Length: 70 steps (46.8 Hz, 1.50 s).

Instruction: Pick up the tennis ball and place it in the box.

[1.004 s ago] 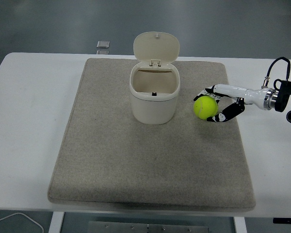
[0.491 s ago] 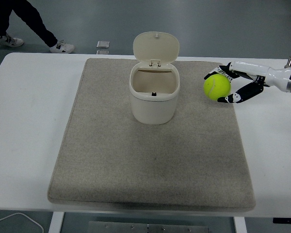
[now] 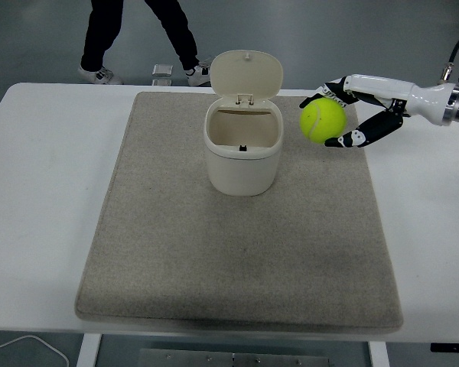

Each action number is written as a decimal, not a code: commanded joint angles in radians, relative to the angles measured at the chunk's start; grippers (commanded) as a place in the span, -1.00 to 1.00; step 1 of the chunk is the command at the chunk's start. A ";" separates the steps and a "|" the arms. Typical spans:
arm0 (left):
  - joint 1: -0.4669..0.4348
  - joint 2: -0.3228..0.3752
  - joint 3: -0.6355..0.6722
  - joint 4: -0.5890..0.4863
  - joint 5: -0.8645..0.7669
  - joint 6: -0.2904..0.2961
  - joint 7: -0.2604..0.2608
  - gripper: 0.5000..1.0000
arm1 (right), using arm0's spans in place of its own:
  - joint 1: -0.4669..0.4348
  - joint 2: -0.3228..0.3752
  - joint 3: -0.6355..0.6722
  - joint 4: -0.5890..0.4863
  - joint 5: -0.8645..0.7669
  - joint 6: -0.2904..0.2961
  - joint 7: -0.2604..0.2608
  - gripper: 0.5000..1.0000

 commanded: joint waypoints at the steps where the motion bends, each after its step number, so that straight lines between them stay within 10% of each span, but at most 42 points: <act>1: 0.000 0.000 0.000 0.000 0.001 0.000 0.000 0.97 | 0.012 0.007 0.000 0.007 0.008 0.006 -0.003 -1.00; 63: 0.000 0.000 0.000 0.000 0.001 0.000 0.000 0.97 | 0.039 0.236 -0.009 -0.023 0.129 -0.054 -0.154 -1.00; 70: 0.000 0.000 0.000 0.000 0.001 0.000 0.000 0.97 | 0.038 0.239 -0.017 -0.040 0.123 -0.062 -0.154 -0.69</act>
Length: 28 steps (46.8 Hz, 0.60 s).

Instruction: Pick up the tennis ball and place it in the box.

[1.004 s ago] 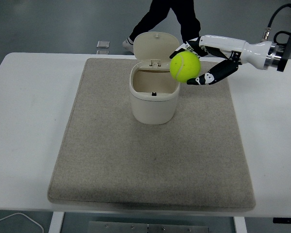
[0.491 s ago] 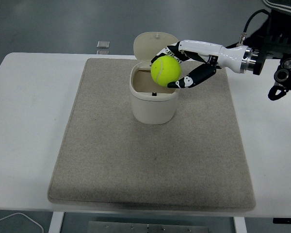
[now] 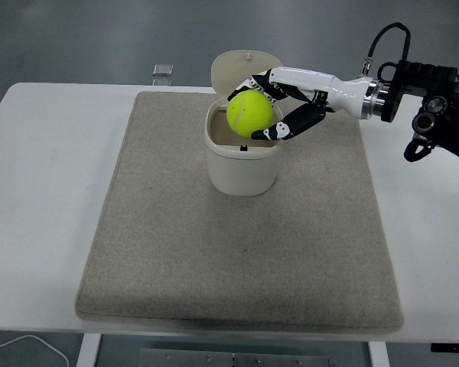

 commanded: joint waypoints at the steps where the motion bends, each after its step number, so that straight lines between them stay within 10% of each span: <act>1: 0.000 0.000 0.000 0.000 0.001 0.001 0.000 0.97 | -0.002 0.001 -0.003 -0.002 -0.003 -0.003 0.000 -0.62; 28: 0.000 0.000 0.000 0.000 0.001 0.001 0.000 0.97 | -0.011 0.001 -0.006 -0.004 -0.004 -0.002 0.002 0.43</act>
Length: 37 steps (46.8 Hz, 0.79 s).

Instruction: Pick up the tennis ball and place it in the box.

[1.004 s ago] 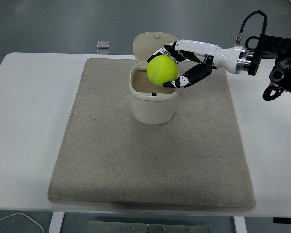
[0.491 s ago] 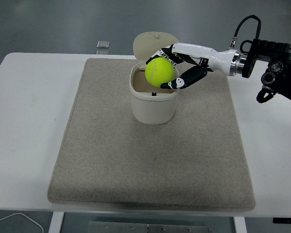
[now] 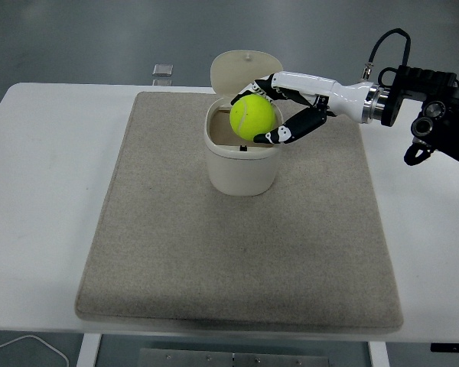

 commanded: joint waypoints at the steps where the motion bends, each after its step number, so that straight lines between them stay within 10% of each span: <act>1: 0.000 0.000 0.000 0.000 0.000 0.000 0.000 0.97 | 0.000 -0.001 -0.001 0.001 0.000 0.001 0.000 0.43; 37: 0.000 0.000 0.000 0.000 0.000 0.000 0.000 0.96 | 0.003 -0.012 0.016 -0.001 0.018 0.079 0.000 0.45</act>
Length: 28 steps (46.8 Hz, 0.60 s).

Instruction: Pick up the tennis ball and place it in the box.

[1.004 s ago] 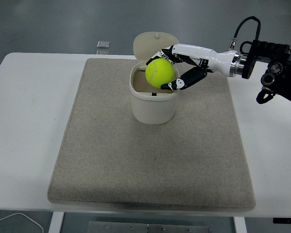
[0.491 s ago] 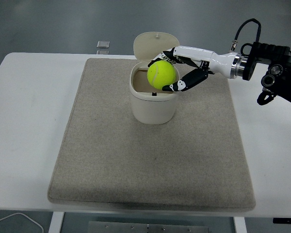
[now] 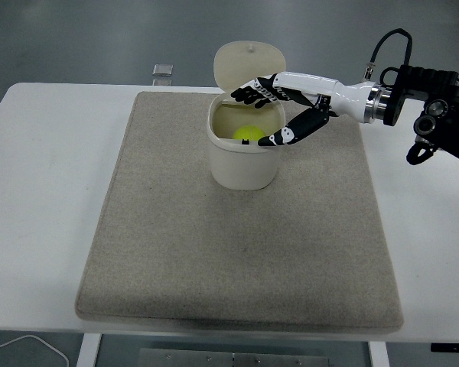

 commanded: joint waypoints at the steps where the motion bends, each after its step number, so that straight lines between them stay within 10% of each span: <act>1: 0.000 0.000 0.000 0.000 -0.001 0.000 0.000 0.97 | 0.003 -0.009 0.009 0.006 0.006 0.053 0.000 0.44; 15: 0.000 0.000 0.000 0.000 0.000 0.000 0.000 0.97 | 0.005 -0.094 0.045 0.007 0.121 0.231 0.000 0.45; 28: 0.000 0.000 0.000 0.000 0.000 -0.001 0.000 0.97 | -0.038 -0.159 0.048 -0.014 0.250 0.208 0.000 0.45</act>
